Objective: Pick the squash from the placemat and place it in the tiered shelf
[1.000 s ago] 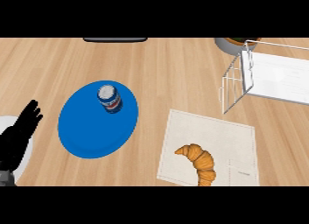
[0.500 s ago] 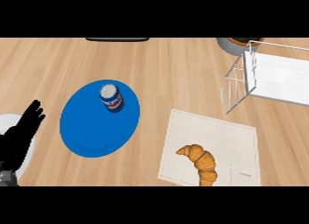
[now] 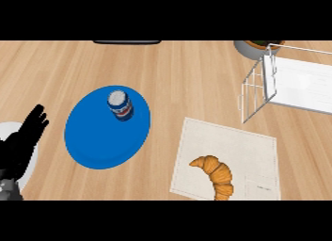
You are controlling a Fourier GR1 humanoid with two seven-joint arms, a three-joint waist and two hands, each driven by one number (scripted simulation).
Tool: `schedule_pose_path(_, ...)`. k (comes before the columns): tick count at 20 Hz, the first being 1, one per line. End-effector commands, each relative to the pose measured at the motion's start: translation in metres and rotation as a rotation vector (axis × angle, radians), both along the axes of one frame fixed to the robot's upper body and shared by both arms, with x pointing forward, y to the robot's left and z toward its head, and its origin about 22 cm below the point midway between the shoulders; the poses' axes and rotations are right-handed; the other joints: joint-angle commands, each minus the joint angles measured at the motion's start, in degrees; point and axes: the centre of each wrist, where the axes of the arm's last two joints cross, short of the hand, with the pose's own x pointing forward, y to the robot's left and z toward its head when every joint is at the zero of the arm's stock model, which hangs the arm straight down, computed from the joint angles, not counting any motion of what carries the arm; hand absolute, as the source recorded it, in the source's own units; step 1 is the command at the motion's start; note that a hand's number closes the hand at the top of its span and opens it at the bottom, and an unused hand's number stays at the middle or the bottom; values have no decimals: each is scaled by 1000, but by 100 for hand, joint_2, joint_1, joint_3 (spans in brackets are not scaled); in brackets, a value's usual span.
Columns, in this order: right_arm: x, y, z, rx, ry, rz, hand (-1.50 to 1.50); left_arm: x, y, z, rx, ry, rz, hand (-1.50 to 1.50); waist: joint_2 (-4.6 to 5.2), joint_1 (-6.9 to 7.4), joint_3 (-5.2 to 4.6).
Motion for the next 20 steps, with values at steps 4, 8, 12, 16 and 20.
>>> schedule_pose_path(4,44,-18,-21,68,4,-25,150,-6,-2,-6,2,4,-5,0,-5,-2,1)
schedule_pose_path(8,70,-39,-56,97,36,-35,150,0,9,2,4,-3,-16,0,9,37,5)
schedule_pose_path(12,81,-45,-70,164,38,-161,150,-3,1,-7,9,0,-20,0,6,21,4)
schedule_pose_path(16,92,-49,-69,53,104,-110,-150,7,-12,-3,4,9,-13,0,-3,-9,3)
schedule_pose_path(20,93,-63,-80,65,53,-76,-150,6,-5,7,-1,-20,5,0,-13,-40,3)
